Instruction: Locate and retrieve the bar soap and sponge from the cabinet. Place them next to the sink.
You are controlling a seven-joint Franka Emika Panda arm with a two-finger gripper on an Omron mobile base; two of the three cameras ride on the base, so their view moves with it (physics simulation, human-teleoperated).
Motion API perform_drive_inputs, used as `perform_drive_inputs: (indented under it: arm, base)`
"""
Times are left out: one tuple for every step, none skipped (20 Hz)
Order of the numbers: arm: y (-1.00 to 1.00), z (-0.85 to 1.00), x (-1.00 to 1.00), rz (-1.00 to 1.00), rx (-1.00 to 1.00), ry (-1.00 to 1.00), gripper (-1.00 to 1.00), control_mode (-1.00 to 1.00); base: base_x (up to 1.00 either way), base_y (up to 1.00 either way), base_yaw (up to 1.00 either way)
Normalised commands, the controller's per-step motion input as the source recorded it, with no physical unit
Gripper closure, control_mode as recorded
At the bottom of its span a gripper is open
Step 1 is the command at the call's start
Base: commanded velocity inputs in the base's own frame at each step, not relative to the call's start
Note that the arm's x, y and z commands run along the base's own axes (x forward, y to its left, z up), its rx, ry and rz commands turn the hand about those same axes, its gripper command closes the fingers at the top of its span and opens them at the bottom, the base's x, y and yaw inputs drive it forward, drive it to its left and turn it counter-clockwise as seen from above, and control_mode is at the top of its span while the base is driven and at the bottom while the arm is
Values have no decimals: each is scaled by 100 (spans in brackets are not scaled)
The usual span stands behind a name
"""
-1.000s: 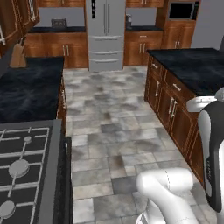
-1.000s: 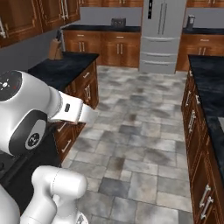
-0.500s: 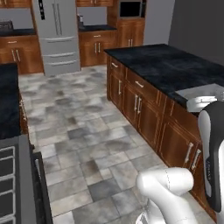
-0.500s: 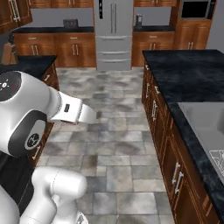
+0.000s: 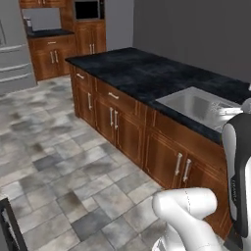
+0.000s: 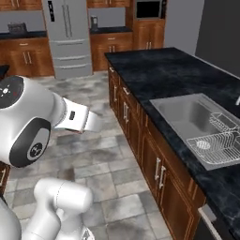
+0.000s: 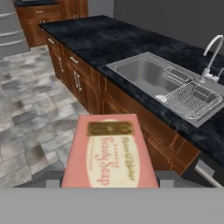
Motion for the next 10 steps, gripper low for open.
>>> perform_drive_inputs:
  arm:
    - [0, 0, 0, 0, 0, 0, 100, 100]
    - [0, 0, 0, 0, 0, 0, 100, 100]
    - [0, 0, 0, 0, 0, 0, 100, 100]
    - [0, 0, 0, 0, 0, 0, 100, 100]
    - [0, 0, 0, 0, 0, 0, 100, 100]
    - [0, 0, 0, 0, 0, 0, 100, 100]
    - [0, 0, 0, 0, 0, 0, 100, 100]
    - [0, 0, 0, 0, 0, 0, 100, 100]
    - [0, 0, 0, 0, 0, 0, 100, 100]
    - [0, 0, 0, 0, 0, 0, 100, 100]
  base:
    - [0, -2, -47]
    - [1, 0, -46]
    - [5, 0, -46]
    - [8, 0, -45]
    - [14, 0, -43]
    - [17, 0, -42]
    - [20, 0, -41]
    - [20, 1, -41]
    - [20, 2, -41]
    - [20, 3, -41]
